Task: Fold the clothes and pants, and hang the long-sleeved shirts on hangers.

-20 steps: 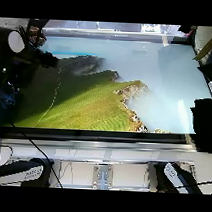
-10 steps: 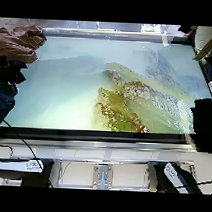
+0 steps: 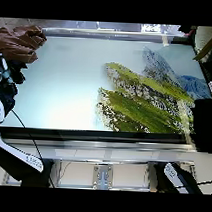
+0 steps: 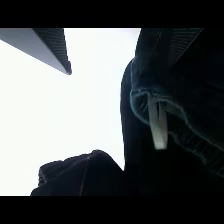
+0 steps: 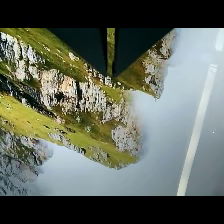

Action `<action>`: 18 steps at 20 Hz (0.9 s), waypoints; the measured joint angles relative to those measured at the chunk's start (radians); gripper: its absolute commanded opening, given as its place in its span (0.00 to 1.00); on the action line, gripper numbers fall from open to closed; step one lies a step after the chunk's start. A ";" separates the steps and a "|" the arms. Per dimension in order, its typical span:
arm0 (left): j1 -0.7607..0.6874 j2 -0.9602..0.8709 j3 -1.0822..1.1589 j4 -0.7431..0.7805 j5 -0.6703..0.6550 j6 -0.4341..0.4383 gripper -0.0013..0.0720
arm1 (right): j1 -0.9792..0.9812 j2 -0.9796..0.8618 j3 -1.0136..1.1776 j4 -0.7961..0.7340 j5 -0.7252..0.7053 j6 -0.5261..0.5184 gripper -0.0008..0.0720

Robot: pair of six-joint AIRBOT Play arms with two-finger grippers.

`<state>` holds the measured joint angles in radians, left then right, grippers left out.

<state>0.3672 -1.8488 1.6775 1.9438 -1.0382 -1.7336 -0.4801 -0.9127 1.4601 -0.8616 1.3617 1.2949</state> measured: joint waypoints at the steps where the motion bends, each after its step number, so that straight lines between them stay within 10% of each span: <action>1: -0.006 -0.016 0.000 0.022 0.018 -0.006 0.97 | 0.000 0.000 0.000 0.000 0.000 0.000 0.15; 11: -0.013 -0.061 0.002 0.249 -0.019 -0.066 0.96 | 0.000 0.000 0.000 -0.043 0.007 0.003 0.26; 12: -0.011 -0.062 0.002 0.261 -0.034 -0.068 0.83 | 0.000 0.000 0.000 -0.055 0.007 0.003 0.26; 14: -0.006 -0.063 0.002 0.274 -0.056 -0.070 0.07 | 0.000 0.000 0.000 -0.069 0.008 0.003 0.26; 18: 0.003 -0.056 0.002 0.293 -0.130 -0.042 0.04 | 0.000 0.000 0.000 -0.085 0.008 -0.004 0.22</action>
<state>0.3702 -1.9049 1.6791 2.2364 -1.1687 -1.7756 -0.4805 -0.9131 1.4601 -0.9463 1.3693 1.2907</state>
